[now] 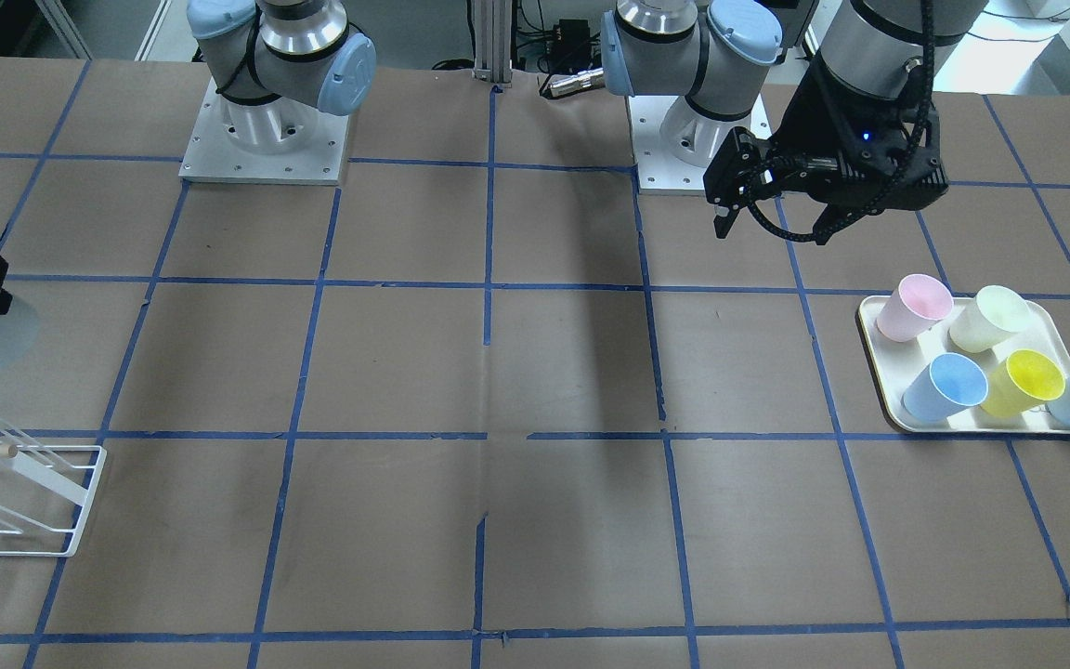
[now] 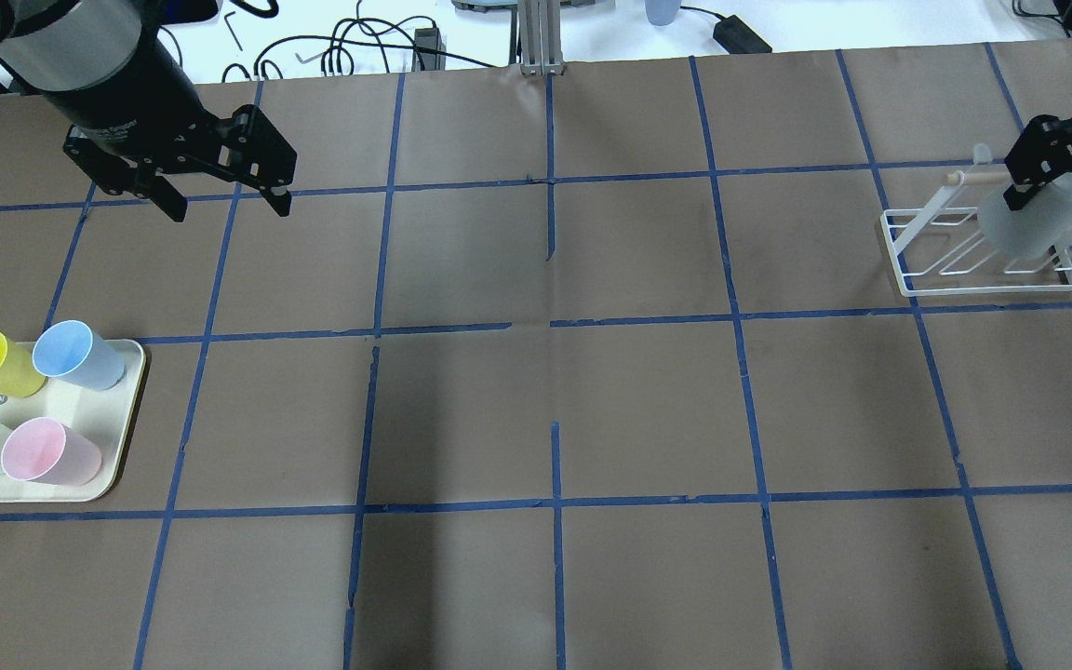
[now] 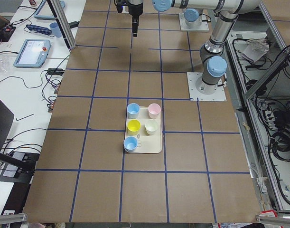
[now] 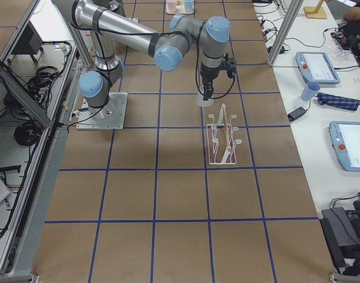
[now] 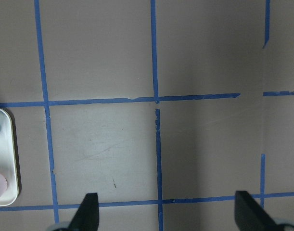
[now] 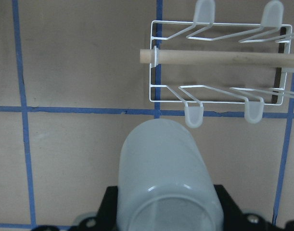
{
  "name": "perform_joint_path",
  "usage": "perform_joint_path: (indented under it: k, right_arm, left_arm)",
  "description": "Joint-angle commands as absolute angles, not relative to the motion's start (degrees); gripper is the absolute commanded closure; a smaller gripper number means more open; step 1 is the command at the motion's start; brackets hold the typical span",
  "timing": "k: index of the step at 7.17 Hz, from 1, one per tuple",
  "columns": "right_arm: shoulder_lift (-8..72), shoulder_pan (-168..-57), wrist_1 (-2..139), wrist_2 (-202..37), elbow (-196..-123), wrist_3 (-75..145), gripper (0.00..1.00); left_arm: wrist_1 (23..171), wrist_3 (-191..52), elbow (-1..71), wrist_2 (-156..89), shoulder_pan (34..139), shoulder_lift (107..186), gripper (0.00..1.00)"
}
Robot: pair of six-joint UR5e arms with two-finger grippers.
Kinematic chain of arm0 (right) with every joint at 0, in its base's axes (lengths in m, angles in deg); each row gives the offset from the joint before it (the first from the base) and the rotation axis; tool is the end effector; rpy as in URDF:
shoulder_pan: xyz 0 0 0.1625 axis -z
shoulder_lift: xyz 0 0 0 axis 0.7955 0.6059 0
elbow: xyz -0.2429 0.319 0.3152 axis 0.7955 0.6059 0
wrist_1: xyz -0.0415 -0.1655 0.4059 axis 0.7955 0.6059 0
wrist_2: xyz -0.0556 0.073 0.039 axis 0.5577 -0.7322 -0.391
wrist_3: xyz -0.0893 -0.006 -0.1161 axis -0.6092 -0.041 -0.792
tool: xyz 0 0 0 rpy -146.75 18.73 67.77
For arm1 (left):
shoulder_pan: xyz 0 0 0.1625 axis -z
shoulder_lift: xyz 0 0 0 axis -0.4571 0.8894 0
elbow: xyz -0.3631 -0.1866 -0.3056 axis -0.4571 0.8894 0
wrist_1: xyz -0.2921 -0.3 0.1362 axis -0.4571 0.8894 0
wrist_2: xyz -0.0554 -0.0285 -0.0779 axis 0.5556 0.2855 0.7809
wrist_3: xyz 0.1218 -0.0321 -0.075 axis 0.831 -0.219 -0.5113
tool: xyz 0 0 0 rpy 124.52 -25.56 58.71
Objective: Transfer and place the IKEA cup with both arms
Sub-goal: 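Lift the white cup off the rack with the right gripper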
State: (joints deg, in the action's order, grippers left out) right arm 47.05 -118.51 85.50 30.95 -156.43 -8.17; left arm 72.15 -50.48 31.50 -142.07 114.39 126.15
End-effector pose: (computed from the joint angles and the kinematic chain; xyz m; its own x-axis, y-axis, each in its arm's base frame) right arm -0.1080 -0.5635 0.4885 -0.9991 -0.0424 -0.0018 -0.0424 0.9990 0.0161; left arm -0.1151 -0.5229 0.5537 -0.9985 0.0280 0.0477 0.0266 0.9992 -0.0306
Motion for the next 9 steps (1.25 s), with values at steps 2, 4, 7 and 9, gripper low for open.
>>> perform_joint_path:
  k: [2, 4, 7, 9]
  right_arm:
    - [52.8, -126.0, 80.6, 30.7, -155.9, -3.1, 0.54]
    - [52.6, -134.8, 81.0, 30.5, -155.6, 5.8, 0.55]
    - [52.4, -140.1, 80.6, 23.6, -155.6, 11.9, 0.55]
    - [52.4, -138.9, 76.0, 12.7, -155.7, 12.2, 0.55]
  left_arm:
    - [72.7, -48.5, 33.0, -136.9, 112.4, 124.6, 0.00]
    - [76.3, -40.5, 35.7, -123.2, 104.4, 123.1, 0.00]
    - [75.5, -38.7, 44.8, -94.8, 101.7, 122.0, 0.00]
    - [74.2, -37.9, 50.6, -80.8, 101.6, 122.3, 0.00]
